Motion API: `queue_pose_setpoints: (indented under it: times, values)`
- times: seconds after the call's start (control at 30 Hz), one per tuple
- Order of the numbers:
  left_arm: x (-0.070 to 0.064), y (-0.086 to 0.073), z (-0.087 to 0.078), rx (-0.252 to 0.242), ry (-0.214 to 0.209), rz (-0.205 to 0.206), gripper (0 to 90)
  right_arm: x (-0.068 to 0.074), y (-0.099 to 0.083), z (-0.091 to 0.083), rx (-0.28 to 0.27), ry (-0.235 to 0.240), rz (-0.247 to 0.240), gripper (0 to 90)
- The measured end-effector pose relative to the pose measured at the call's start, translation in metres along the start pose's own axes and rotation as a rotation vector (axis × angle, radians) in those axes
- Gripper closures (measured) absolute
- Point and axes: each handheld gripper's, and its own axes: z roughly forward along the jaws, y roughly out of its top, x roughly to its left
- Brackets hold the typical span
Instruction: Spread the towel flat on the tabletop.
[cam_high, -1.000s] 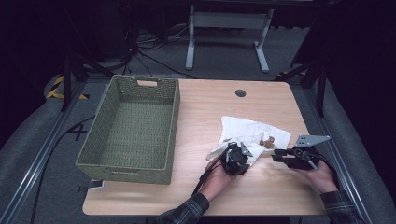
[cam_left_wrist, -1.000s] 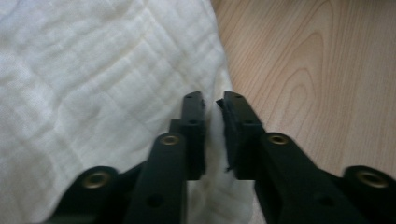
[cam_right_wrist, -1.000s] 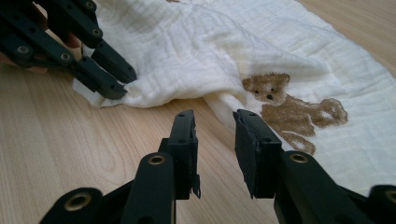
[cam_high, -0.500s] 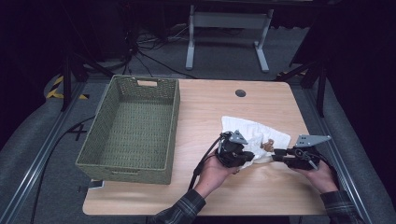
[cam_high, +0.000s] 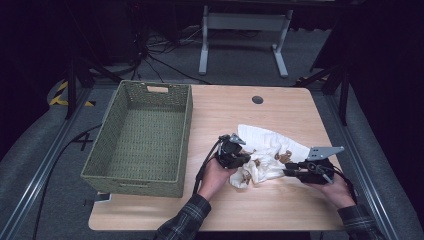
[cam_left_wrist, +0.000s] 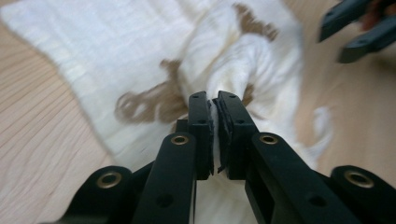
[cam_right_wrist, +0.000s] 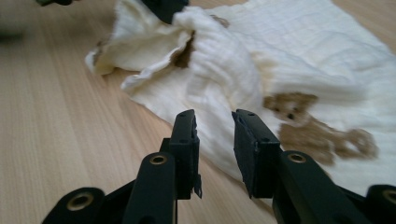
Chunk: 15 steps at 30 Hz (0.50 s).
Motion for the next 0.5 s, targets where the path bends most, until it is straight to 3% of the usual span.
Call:
queue_pose_setpoints:
  times: [0.03,0.2,0.5]
  values:
    - [0.002,-0.002,0.0,0.004,-0.007,-0.019,79.4,0.003,0.001,0.003,0.004,0.008,-0.004,69.8]
    - [-0.002,-0.002,-0.014,-0.037,-0.009,-0.02,62.2,0.02,0.01,0.023,0.025,0.07,-0.03,66.6]
    - [-0.017,-0.018,-0.046,-0.057,-0.002,-0.004,54.0,0.038,0.02,0.047,0.041,0.123,-0.039,60.6]
